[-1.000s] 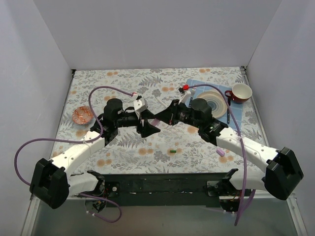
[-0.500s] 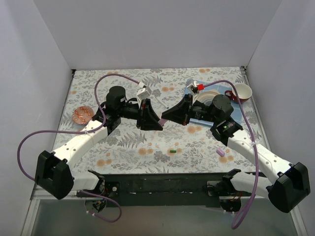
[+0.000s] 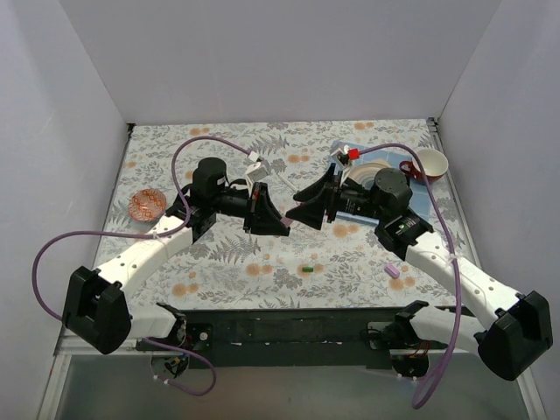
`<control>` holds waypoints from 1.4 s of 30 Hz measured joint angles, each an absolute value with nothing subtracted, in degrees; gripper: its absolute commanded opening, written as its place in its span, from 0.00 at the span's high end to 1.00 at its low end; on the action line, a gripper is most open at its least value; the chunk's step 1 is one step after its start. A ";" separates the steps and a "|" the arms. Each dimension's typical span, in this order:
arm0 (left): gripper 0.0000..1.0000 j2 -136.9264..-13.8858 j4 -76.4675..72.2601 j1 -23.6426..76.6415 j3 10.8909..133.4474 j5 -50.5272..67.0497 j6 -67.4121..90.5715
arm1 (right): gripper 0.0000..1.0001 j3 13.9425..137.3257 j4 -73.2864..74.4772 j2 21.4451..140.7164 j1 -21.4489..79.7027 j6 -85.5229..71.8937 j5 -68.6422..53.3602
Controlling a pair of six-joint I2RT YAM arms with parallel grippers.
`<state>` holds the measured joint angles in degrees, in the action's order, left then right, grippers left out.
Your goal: Insert the pens into the pen caps
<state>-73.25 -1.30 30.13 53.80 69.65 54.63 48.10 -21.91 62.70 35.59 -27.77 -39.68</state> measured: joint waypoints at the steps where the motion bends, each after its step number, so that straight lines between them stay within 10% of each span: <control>1: 1.00 -73.03 -0.36 30.15 53.84 68.03 54.04 | 0.13 48.38 -19.35 62.15 35.51 -27.92 -37.30; 20: 1.00 -47.03 -8.99 30.13 39.35 38.89 51.03 | 0.16 61.32 57.34 53.82 29.12 -75.79 24.62; 42: 1.00 -49.06 -15.25 30.92 36.01 34.15 60.71 | 0.27 36.56 50.68 65.73 2.04 -80.36 13.50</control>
<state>-49.06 -15.25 30.92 36.01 34.15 60.71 36.56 50.68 65.73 2.04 -80.36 13.50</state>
